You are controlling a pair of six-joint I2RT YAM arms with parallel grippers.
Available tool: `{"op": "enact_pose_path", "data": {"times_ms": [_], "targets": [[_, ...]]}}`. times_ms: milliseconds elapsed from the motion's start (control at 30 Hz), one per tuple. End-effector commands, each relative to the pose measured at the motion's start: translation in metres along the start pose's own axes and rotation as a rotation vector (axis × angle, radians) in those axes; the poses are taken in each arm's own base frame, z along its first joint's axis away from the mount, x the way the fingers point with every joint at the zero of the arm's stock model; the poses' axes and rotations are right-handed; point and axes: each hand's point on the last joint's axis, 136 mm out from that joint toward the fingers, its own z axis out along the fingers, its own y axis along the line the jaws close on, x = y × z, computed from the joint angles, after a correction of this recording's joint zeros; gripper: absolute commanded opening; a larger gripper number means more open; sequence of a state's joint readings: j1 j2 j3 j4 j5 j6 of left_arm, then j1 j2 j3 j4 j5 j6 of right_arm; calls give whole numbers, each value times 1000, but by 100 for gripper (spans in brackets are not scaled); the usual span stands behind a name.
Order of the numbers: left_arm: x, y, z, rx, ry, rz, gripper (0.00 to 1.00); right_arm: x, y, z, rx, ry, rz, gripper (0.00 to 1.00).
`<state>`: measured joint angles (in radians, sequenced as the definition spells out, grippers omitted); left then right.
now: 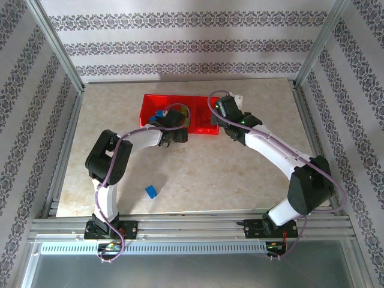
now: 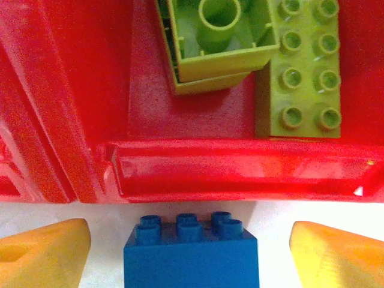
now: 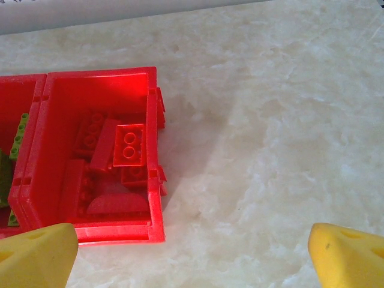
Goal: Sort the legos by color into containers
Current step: Pick up the lego from the center of the table.
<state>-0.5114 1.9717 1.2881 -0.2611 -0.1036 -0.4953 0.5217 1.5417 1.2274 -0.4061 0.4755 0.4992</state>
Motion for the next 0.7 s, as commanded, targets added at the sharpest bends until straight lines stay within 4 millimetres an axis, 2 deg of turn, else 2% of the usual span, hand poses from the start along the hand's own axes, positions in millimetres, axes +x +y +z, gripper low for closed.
{"op": "enact_pose_path", "data": {"times_ms": [0,300,400,667], "targets": [[1,4,3,-55,15,39,85,-5,-5,-5,14,-30,23,98],[6,5,13,-73,39,48,73,-5,-4,-5,15,-30,21,98],[6,6,12,-74,40,48,64,-5,-5,-5,15,-30,22,98],[4,8,4,-79,29,47,56,-4,-3,-4,13,-28,23,98]]}}
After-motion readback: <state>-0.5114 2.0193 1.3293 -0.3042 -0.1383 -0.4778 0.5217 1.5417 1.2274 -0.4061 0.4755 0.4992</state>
